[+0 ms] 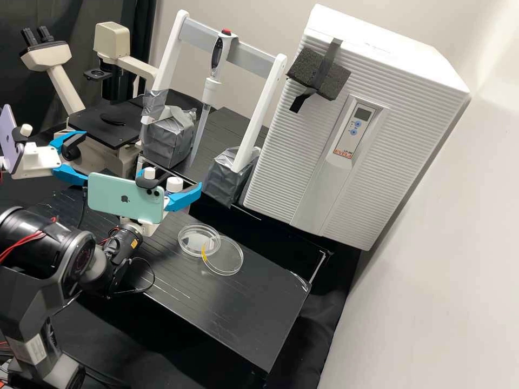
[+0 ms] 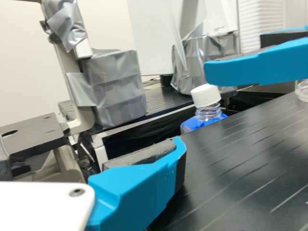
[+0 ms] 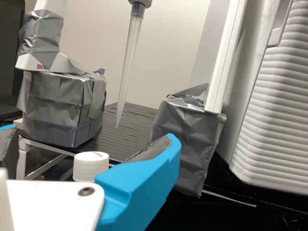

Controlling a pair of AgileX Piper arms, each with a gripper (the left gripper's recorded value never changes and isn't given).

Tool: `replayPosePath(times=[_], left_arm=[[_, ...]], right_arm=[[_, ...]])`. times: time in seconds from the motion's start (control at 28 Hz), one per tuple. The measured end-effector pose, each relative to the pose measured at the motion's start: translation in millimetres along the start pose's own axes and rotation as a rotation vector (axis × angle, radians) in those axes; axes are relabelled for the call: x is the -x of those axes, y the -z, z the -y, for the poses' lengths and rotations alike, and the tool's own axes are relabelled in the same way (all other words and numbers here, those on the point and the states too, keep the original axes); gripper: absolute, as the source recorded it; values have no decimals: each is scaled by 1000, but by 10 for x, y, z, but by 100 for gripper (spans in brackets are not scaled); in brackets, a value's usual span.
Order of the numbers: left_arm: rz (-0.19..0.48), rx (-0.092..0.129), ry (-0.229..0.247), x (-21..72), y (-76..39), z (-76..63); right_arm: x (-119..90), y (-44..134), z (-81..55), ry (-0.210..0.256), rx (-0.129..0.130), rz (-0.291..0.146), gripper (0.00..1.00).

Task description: Close the bottle

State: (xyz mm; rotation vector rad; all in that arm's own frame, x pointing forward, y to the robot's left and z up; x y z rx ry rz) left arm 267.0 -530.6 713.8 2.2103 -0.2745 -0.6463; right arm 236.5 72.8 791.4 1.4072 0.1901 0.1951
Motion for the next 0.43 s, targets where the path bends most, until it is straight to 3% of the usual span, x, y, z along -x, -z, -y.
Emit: replayPosePath(times=[0.11, 0.21, 0.43], left_arm=[[-33, -37, -9, 13, -7, 10], [-36, -44, -32, 23, -7, 11], [-52, -42, -17, 65, -5, 49]], right_arm=[[0, 1, 1, 1, 1, -1, 100], [0, 1, 1, 1, 1, -1, 100], [0, 1, 1, 1, 1, -1, 100]])
